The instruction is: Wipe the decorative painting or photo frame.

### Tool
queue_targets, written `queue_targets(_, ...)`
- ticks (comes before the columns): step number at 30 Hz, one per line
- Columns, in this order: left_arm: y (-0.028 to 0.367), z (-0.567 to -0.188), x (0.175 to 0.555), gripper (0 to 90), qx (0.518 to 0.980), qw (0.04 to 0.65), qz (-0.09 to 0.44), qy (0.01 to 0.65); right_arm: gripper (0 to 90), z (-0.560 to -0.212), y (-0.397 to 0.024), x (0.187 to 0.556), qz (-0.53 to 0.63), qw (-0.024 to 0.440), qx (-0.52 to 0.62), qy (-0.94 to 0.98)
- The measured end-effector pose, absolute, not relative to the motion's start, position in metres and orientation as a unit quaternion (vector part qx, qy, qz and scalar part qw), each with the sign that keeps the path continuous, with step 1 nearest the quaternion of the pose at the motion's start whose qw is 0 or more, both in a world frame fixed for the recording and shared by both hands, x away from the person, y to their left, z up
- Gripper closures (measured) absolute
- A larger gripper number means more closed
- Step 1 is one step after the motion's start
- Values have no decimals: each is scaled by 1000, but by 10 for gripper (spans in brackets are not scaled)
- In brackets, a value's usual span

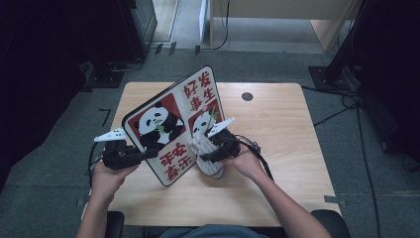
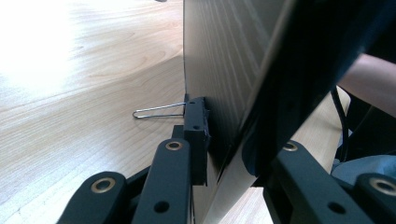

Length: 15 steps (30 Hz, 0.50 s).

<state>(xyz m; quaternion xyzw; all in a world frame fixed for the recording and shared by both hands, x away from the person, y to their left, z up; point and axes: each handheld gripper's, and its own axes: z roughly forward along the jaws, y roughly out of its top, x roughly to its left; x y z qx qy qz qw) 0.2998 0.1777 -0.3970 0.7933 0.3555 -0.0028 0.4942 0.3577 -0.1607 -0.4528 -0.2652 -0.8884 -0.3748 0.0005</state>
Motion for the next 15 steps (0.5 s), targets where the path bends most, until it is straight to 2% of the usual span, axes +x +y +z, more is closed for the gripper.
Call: queue_targets(15, 178, -397, 300, 769, 793, 495, -4, 355, 442, -388, -148, 366, -401, -12, -254, -880)
